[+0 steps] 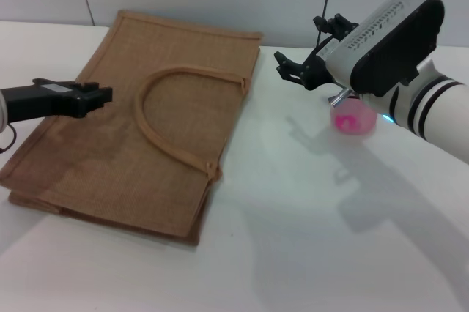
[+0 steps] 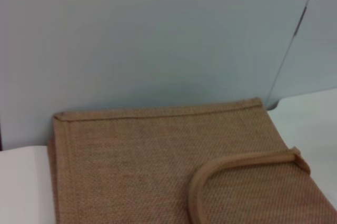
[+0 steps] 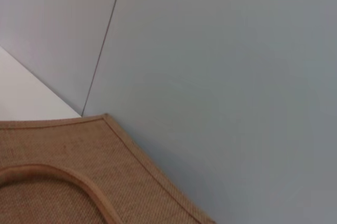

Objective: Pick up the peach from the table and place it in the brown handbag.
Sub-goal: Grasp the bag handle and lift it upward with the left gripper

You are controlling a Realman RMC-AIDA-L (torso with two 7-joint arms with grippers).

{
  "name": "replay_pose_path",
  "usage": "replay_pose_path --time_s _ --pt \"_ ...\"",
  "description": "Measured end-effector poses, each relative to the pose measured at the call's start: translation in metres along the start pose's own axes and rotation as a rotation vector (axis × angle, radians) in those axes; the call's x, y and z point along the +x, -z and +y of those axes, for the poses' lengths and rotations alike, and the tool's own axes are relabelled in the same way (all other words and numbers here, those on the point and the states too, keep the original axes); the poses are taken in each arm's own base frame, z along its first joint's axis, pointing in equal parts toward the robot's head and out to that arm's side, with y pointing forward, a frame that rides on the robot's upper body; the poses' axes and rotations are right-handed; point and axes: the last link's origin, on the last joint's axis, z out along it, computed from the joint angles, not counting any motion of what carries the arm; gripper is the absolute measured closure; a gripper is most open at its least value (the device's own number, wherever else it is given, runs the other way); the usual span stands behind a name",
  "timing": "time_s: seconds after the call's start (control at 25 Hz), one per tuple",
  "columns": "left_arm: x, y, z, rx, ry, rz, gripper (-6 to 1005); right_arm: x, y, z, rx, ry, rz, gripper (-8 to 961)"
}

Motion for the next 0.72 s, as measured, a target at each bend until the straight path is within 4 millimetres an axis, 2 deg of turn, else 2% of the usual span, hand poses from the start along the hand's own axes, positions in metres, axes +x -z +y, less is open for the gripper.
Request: replay_pose_path --time_s 0.44,0.72 --pt "0.028 -0.012 0.009 -0.037 -0.018 0.014 702 -0.003 0.0 0.002 -0.013 0.016 0.003 90" --pt "0.036 -0.008 0.006 -0.027 0.029 0.015 702 -0.003 0.0 0.003 -0.016 0.017 0.003 90"
